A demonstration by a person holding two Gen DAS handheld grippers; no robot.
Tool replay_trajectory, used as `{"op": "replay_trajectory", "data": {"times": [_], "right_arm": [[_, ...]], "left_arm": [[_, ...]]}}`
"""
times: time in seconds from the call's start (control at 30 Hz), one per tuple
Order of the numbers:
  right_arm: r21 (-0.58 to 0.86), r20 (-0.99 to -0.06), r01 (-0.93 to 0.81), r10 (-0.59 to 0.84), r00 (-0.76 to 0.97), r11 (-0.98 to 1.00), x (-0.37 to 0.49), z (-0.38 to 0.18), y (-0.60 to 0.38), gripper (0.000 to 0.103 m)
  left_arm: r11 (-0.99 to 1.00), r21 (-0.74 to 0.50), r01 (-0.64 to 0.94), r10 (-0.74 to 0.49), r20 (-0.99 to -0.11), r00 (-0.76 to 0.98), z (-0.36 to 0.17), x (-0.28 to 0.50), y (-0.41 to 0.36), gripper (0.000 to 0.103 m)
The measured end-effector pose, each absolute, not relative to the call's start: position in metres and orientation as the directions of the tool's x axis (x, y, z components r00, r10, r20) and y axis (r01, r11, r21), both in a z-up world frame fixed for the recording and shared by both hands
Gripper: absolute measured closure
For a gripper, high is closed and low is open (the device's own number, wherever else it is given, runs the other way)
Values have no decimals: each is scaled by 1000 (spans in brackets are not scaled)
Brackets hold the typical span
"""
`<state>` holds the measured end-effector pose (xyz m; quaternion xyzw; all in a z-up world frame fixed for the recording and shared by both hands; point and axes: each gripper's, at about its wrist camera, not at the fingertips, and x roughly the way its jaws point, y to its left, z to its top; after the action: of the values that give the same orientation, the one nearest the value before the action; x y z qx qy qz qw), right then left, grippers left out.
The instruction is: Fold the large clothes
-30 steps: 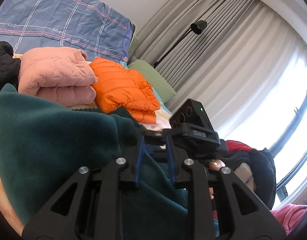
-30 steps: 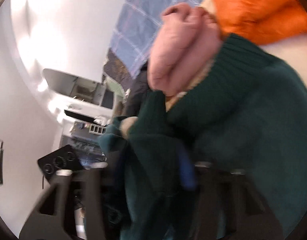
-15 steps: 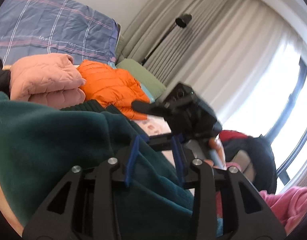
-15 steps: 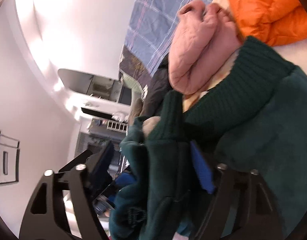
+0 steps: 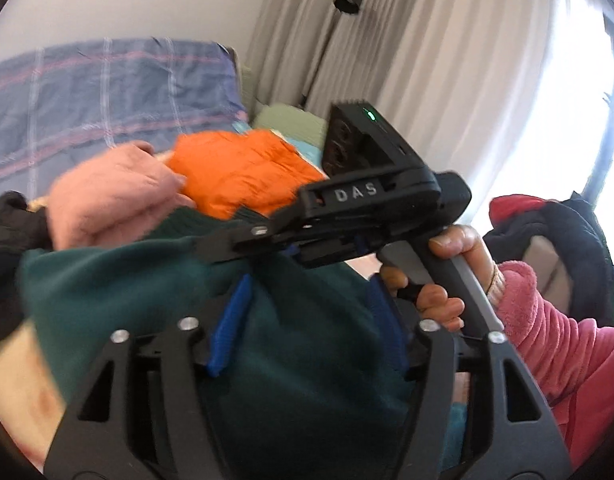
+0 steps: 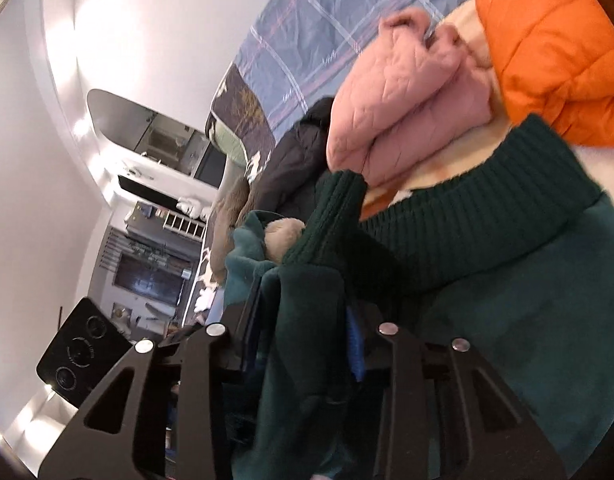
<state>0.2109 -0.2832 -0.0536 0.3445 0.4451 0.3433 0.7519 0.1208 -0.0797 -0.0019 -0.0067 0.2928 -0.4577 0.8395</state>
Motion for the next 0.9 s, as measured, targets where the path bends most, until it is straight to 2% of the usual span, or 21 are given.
{"op": "replay_trajectory", "data": {"times": [0.1,0.13,0.17,0.27,0.3,0.37,0.4,0.43,0.77,0.8,0.87,0.9], "right_arm": [[819,-414,-224,815,406,528,201,-41,-299,73],[819,-407,-227,812,418,527,202,-38,-297,85],[807,-411,-236,802,434,541,200,-31,-300,85],[789,-429,-262,803,413,556,201,-30,-286,85],[790,-434,-269,813,388,551,202,-32,-279,79],[831,-409,-250,850,332,497,207,-43,-272,58],[858,-380,-235,872,309,457,207,-50,-273,39],[865,-372,-229,877,305,447,206,-52,-273,29],[846,-456,-199,864,212,495,217,-72,-232,20],[829,-475,-212,852,221,517,219,-68,-226,21],[790,-518,-221,815,260,572,225,-59,-220,53],[780,-532,-218,805,262,587,227,-56,-219,62]], "left_arm": [[635,-217,741,-745,-427,513,8,95,-46,22],[668,-193,718,-719,-414,558,7,90,-33,20],[692,-201,693,-703,-407,583,5,90,-22,20],[710,-339,617,-702,-399,590,-9,105,7,22],[706,-365,606,-707,-403,581,-14,108,10,22],[698,-377,609,-714,-427,555,-28,114,3,23],[700,-368,612,-711,-434,553,-32,113,-2,23],[698,-359,620,-713,-429,555,-33,111,-8,24],[632,-342,696,-768,-394,505,-29,103,-45,24],[628,-333,704,-770,-395,500,-29,104,-49,24],[634,-289,717,-759,-411,505,-28,97,-59,24],[642,-265,719,-748,-420,513,-27,95,-63,24]]}}
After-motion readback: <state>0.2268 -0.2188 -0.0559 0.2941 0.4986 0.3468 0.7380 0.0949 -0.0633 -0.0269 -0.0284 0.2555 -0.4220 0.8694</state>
